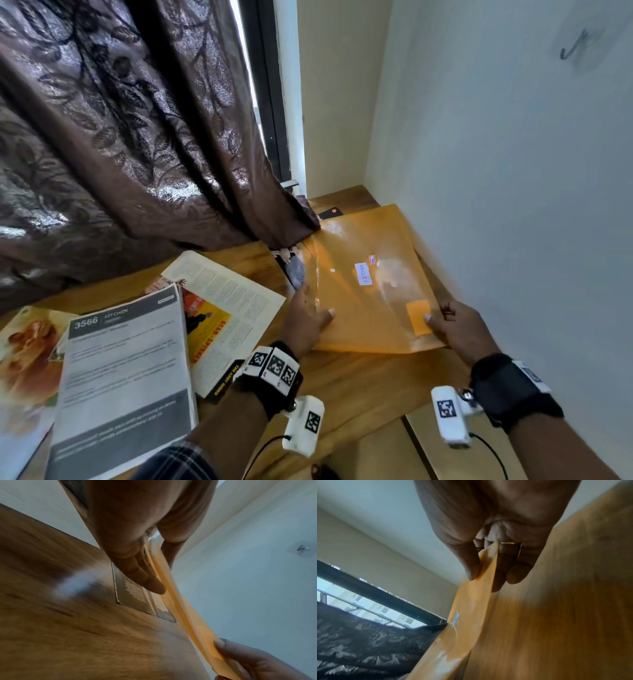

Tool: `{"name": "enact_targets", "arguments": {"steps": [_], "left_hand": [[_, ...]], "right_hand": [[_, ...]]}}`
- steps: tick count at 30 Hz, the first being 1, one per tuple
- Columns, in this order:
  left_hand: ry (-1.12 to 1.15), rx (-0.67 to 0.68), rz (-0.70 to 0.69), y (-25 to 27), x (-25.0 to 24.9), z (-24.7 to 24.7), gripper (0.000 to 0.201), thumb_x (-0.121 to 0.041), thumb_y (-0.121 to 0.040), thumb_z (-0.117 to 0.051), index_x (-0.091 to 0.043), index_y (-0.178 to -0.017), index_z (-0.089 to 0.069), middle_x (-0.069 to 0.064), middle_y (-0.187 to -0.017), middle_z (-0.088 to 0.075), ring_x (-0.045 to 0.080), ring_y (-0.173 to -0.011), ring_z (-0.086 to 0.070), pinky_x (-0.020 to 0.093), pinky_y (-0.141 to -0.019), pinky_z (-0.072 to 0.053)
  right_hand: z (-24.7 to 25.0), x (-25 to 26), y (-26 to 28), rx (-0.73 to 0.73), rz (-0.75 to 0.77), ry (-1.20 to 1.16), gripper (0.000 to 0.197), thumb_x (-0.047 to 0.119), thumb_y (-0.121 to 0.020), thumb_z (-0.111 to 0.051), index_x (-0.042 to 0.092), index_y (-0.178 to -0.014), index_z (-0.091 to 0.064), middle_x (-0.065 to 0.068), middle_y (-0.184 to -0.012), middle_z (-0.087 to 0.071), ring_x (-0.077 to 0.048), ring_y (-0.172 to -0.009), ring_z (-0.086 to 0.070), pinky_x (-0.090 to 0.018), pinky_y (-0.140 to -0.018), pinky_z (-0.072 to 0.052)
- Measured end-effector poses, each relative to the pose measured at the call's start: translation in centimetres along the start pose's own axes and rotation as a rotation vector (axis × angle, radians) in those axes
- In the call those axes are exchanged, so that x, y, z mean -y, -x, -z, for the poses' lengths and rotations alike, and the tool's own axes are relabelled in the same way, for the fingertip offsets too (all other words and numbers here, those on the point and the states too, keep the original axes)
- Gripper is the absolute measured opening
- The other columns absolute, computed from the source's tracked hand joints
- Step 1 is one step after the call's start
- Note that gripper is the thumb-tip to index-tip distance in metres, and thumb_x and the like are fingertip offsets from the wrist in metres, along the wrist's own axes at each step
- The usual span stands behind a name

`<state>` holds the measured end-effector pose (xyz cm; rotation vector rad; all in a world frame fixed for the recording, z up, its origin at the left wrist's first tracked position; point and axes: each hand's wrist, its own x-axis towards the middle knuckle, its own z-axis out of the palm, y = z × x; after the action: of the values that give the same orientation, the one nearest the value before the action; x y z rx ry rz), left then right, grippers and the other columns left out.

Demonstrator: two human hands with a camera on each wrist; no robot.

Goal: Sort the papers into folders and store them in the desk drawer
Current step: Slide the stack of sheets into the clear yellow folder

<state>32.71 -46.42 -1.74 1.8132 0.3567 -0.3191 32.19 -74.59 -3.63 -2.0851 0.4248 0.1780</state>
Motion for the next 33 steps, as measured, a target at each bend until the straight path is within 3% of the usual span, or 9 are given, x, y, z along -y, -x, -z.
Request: {"name": "enact_targets", "arguments": {"steps": [2,7,12,15,18,23,27,31,33], "left_hand": [[0.022,-0.017,0.010,0.4,0.4,0.7,0.082,-0.012,-0.084,-0.074,-0.022,-0.152,-0.029,0.005,-0.153,-0.040,0.024,-0.135,-0.044,0.048,-0.113,-0.038],[0.012,0.004,-0.015,2.3,2.1,2.6,0.085,-0.006,-0.084,-0.072,-0.027,-0.153,-0.026,0.001,-0.148,-0.045,0.025,-0.133,-0.047,0.048,-0.111,-0.039],[-0.047,0.012,-0.042,4.8,3.5,5.2,0.088,-0.014,-0.085,-0.074,-0.031,-0.153,-0.022,0.001,-0.155,-0.037,0.028,-0.140,-0.039,0.054,-0.114,-0.034],[-0.026,0.050,-0.086,6.9,4.7,7.5,0.089,-0.013,-0.088,-0.071,-0.028,-0.156,-0.016,0.002,-0.160,-0.028,0.029,-0.144,-0.033,0.051,-0.116,-0.030],[-0.008,0.062,-0.109,9.7,6.0,10.1,0.086,-0.012,-0.089,-0.070,-0.028,-0.155,-0.017,0.005,-0.158,-0.031,0.029,-0.142,-0.036,0.046,-0.112,-0.035],[0.084,0.077,-0.144,14.4,9.7,16.0,0.076,-0.011,-0.091,-0.068,-0.030,-0.152,-0.026,0.004,-0.140,-0.050,0.024,-0.123,-0.053,0.037,-0.098,-0.049],[0.074,0.027,-0.159,17.4,14.0,21.6,0.077,-0.014,-0.088,-0.071,-0.034,-0.149,-0.029,-0.002,-0.147,-0.042,0.021,-0.130,-0.047,0.047,-0.105,-0.047],[0.204,-0.080,-0.108,20.1,18.2,27.8,0.078,-0.002,-0.086,-0.071,-0.031,-0.148,-0.035,-0.005,-0.148,-0.038,0.018,-0.135,-0.041,0.046,-0.105,-0.048],[0.324,-0.115,-0.053,21.1,19.8,30.3,0.070,0.004,-0.086,-0.068,-0.031,-0.141,-0.041,0.002,-0.144,-0.045,0.022,-0.128,-0.051,0.044,-0.098,-0.053]], "right_hand": [[-0.5,-0.1,0.9,0.030,-0.016,-0.017,0.014,0.016,-0.087,-0.072,0.011,-0.099,-0.066,-0.005,-0.096,-0.072,-0.018,-0.086,-0.068,-0.033,-0.071,-0.054],[-2.3,0.8,3.2,0.009,-0.033,-0.055,0.031,0.010,-0.086,-0.071,0.010,-0.115,-0.060,-0.005,-0.098,-0.068,-0.010,-0.082,-0.064,-0.024,-0.061,-0.046],[-3.9,1.9,7.5,-0.011,-0.040,-0.117,0.036,0.005,-0.083,-0.070,0.016,-0.114,-0.056,0.001,-0.094,-0.067,-0.019,-0.086,-0.066,-0.044,-0.077,-0.057],[-5.3,2.8,11.2,-0.037,-0.005,-0.153,0.038,0.005,-0.083,-0.071,0.020,-0.115,-0.056,-0.003,-0.098,-0.069,-0.022,-0.087,-0.067,-0.045,-0.075,-0.057],[-7.0,3.0,14.8,-0.076,0.007,-0.220,0.038,0.005,-0.083,-0.070,0.021,-0.115,-0.058,-0.009,-0.102,-0.071,-0.029,-0.091,-0.069,-0.051,-0.078,-0.059],[-11.5,3.7,20.7,-0.066,0.044,-0.281,0.042,0.006,-0.082,-0.072,0.021,-0.119,-0.060,-0.009,-0.107,-0.071,-0.030,-0.097,-0.069,-0.054,-0.081,-0.058],[-16.7,4.8,24.3,-0.002,0.084,-0.239,0.045,0.013,-0.082,-0.075,0.024,-0.123,-0.058,-0.006,-0.114,-0.069,-0.028,-0.103,-0.065,-0.056,-0.086,-0.056],[-22.5,7.3,26.7,0.104,0.145,-0.195,0.040,0.010,-0.082,-0.075,0.022,-0.117,-0.059,-0.004,-0.106,-0.071,-0.026,-0.097,-0.068,-0.053,-0.084,-0.057],[-25.0,8.7,27.7,0.146,0.174,-0.201,0.036,0.005,-0.082,-0.075,0.022,-0.111,-0.062,-0.004,-0.097,-0.075,-0.028,-0.091,-0.071,-0.052,-0.080,-0.058]]}}
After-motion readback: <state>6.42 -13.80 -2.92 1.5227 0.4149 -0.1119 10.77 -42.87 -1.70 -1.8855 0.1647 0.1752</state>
